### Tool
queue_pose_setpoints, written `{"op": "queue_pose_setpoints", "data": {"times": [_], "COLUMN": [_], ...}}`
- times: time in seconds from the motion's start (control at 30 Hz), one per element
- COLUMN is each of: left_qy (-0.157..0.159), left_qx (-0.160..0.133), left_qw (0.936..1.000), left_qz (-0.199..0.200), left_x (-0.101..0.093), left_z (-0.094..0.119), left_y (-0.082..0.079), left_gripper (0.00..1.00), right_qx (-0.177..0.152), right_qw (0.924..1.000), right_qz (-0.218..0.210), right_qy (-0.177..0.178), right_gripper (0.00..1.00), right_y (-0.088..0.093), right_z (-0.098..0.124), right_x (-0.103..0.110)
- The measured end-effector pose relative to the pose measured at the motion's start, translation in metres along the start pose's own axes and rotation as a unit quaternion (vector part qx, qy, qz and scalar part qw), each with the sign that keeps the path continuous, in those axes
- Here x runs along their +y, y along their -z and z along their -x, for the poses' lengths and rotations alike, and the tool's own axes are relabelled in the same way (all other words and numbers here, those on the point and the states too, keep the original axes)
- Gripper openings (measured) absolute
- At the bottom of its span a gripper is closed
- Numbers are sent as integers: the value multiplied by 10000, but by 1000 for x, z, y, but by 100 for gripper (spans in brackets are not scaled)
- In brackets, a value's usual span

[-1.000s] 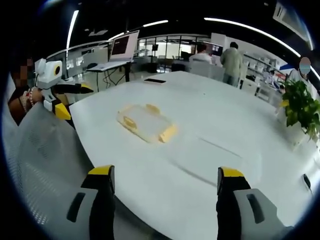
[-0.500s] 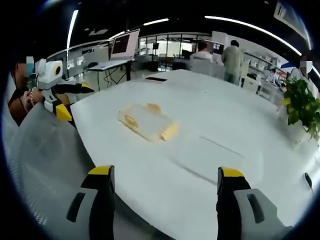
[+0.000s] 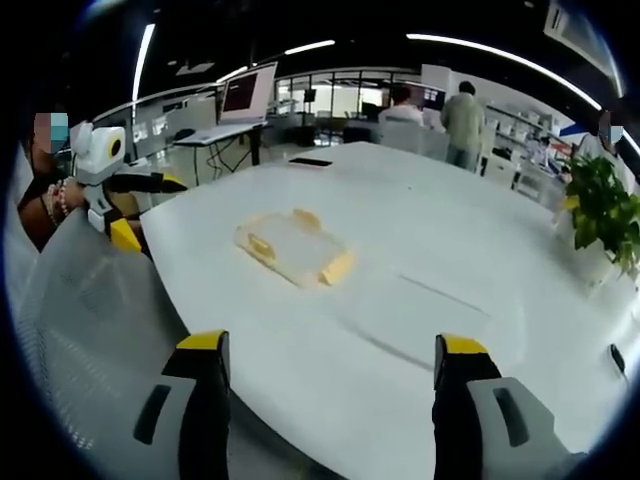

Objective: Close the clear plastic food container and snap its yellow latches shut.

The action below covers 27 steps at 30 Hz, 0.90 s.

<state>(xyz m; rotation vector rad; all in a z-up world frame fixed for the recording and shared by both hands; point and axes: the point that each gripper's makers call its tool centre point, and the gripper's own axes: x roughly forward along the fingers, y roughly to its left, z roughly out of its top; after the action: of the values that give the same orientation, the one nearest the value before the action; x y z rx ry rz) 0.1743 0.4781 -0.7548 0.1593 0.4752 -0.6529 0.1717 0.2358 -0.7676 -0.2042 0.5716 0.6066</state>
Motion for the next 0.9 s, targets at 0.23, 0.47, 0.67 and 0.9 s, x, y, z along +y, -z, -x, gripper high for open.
{"op": "queue_pose_setpoints", "data": {"times": [0.23,0.47,0.67,0.9], "left_qy": [418,767,1085,1300], "left_qx": [109,606,707,1498], "left_qw": [9989,9950,9874,9697], "left_qz": [167,-204,-904,-1425], "left_x": [-14,-10,3,34], "left_z": [1,-5,-16,-31], "left_y": [2,14,3,4], "left_gripper": [99,99,99,99], "right_qx": [-181,-203,-452,-153], "right_qw": [9994,9975,9890,9618], "right_qz": [-287,484,1071,2026], "right_qy": [-94,-463,-918,-1837], "right_gripper": [83,91,95,92], "right_y": [-5,-12,-39,-58], "right_z": [2,0,-10,-33], "right_x": [-1,13,19,29]}}
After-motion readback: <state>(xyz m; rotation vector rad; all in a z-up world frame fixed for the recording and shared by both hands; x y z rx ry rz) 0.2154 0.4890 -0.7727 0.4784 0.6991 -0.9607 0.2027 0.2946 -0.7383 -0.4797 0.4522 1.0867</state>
